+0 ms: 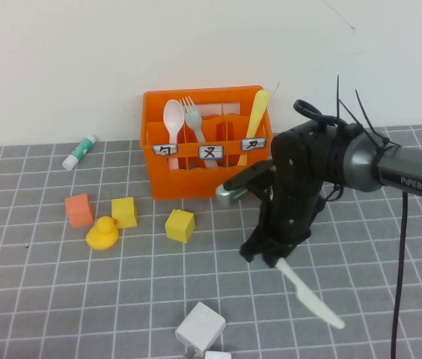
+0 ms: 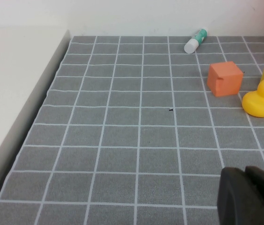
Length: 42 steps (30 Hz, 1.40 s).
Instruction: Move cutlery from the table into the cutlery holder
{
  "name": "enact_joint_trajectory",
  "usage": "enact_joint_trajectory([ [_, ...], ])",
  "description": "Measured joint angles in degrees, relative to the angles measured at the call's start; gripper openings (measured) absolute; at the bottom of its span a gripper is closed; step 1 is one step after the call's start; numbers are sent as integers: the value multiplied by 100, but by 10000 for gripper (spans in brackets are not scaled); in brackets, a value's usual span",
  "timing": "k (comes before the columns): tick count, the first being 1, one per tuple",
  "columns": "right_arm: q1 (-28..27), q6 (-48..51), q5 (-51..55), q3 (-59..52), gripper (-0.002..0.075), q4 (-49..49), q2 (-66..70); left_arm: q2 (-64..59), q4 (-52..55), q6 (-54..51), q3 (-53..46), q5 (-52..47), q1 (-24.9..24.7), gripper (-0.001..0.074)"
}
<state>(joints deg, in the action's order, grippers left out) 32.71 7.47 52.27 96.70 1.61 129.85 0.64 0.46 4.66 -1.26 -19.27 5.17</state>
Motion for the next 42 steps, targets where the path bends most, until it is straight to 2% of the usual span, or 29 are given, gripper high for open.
enact_joint_trajectory([
  [7, 86, 281, -291, -23, 190, 742, -400, 0, 0, 22, 0, 0, 0, -1],
  [12, 95, 338, -1419, -625, 190, 794, -1801, 0, 0, 12, 0, 0, 0, -1],
  [14, 95, 338, -2316, -1153, 190, 794, -2462, 0, 0, 12, 0, 0, 0, -1],
  [19, 95, 343, -5502, -2751, 190, 811, -3654, 0, 0, 12, 0, 0, 0, -1],
  [21, 95, 343, -6941, -3314, 190, 852, -3826, 0, 0, 12, 0, 0, 0, -1],
  [26, 95, 343, -8921, -3731, 190, 1029, -3635, 0, 0, 12, 0, 0, 0, -1],
  [34, 95, 410, -9695, -2888, 190, 1314, -2524, 0, 0, 12, 0, 0, 0, -1],
  [42, 95, 424, -9806, -2007, 190, 1466, -1374, 0, 0, -1, 0, 0, 0, -1],
])
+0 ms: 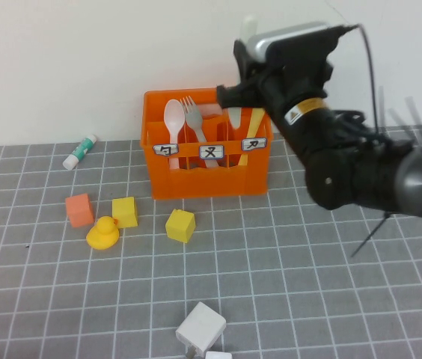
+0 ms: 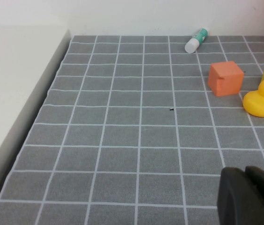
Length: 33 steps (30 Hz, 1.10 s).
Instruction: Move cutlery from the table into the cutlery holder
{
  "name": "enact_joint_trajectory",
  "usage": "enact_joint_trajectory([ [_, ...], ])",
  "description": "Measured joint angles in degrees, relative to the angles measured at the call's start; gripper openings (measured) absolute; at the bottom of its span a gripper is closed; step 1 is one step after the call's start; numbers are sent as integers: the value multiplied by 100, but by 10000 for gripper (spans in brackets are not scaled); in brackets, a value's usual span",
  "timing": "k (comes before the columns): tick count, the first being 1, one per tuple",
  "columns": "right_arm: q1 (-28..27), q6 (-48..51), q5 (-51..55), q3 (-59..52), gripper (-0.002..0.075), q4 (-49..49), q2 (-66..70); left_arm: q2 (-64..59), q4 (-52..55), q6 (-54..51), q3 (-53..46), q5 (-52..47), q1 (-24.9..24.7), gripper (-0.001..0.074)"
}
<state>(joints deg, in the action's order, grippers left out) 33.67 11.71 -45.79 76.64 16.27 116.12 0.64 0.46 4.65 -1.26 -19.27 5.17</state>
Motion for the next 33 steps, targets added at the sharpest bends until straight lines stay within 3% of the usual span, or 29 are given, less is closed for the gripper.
enact_joint_trajectory([
  [8, -40, 8, 25, 123, 191, 99, 415, 0, 0, 0, 0, 0, 0, -1],
  [12, -53, -13, 215, 127, 243, 137, 415, 0, 0, 0, 0, 0, 0, -1],
  [15, -62, -24, 660, 149, 285, 190, 316, 0, 0, 0, 0, 0, 0, -1],
  [21, -107, 86, 1611, 58, 293, 218, -399, 0, -10, 0, 0, 0, 0, -1],
  [25, -124, 66, 1639, -526, 242, 190, -1240, 0, -10, 0, 0, 0, 0, -1],
  [28, -85, -86, 1664, -1164, 142, -4, -2033, 0, -10, 0, 0, 0, 0, -1],
  [33, -32, -141, 2442, -2018, 21, -1038, -3390, 0, -10, 0, 0, 0, 0, -1],
])
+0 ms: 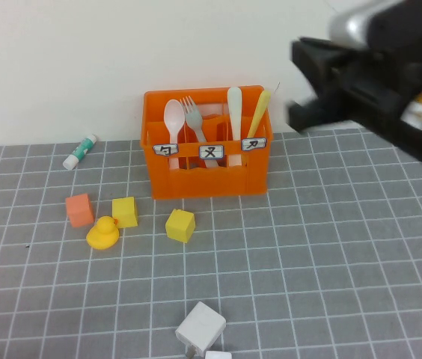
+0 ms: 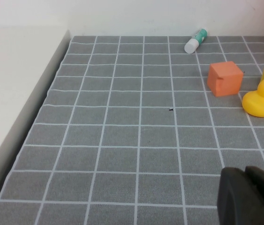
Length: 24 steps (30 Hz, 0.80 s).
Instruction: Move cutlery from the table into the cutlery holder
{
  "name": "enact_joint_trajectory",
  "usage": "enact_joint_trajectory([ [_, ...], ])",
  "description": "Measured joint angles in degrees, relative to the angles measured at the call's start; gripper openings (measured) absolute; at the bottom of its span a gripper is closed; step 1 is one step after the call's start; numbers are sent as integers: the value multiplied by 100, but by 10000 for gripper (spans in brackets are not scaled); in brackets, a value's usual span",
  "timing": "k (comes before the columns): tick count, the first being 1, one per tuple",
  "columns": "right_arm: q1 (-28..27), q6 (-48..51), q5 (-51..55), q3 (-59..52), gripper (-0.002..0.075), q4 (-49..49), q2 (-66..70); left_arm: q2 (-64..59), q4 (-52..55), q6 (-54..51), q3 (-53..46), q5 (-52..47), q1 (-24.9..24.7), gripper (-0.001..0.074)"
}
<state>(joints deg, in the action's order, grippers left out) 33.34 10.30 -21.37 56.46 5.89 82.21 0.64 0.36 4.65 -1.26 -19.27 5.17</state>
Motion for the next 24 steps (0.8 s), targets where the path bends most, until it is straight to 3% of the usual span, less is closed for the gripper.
enact_joint_trajectory([
  [5, 0, 17, 1324, -507, 1, -589, -1247, 0, 0, 22, 0, 0, 0, -1],
  [12, 0, 86, 3680, -1302, -1, -649, -2802, 0, 0, 21, 0, 0, 0, -1],
  [24, 0, 535, 3416, -3421, -1, -1065, -5557, 0, 0, 21, 0, 0, 0, -1],
])
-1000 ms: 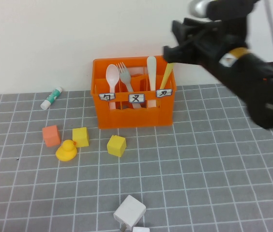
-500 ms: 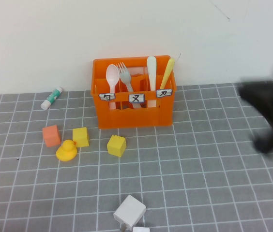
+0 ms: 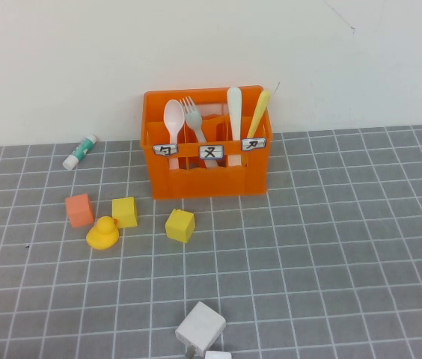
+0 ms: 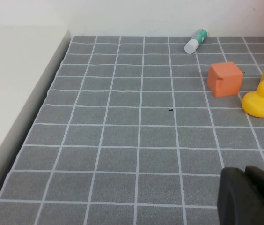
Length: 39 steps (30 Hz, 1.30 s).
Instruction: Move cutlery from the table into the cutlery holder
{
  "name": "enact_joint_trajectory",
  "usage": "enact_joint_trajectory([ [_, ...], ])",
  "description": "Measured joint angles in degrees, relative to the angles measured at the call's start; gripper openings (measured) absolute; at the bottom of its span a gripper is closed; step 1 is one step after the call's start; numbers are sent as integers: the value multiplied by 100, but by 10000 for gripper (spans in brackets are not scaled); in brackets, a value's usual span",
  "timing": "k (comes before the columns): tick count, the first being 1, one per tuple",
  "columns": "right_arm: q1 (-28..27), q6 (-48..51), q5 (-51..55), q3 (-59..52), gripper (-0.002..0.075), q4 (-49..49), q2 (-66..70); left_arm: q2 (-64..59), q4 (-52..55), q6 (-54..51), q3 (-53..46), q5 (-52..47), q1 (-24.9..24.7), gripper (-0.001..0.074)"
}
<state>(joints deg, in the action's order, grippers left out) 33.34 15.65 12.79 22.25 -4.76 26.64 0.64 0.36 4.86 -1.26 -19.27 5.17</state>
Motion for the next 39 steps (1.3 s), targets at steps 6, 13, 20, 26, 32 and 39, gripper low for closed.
enact_joint_trajectory([
  [6, 0, 0, -277, -808, -2, -70, -670, 0, 0, 0, 0, 0, 0, -1],
  [13, -444, 0, -1082, -2047, -2, 418, -976, 0, 0, 0, 0, 0, 0, -1],
  [20, -2013, 0, -932, -2383, -2, 476, -1935, 0, 0, -11, 0, 0, 0, -1],
  [26, -3037, -268, 4, -2383, -3, 411, -2695, 0, 0, -11, 0, 0, 0, -1],
  [32, -3177, -1152, 435, -2383, -3, -64, -2731, 0, 0, -11, 0, 0, 0, -1],
  [39, -3075, -1485, 594, -2383, -3, -271, -2744, 0, 0, -11, 0, 0, 0, -1],
])
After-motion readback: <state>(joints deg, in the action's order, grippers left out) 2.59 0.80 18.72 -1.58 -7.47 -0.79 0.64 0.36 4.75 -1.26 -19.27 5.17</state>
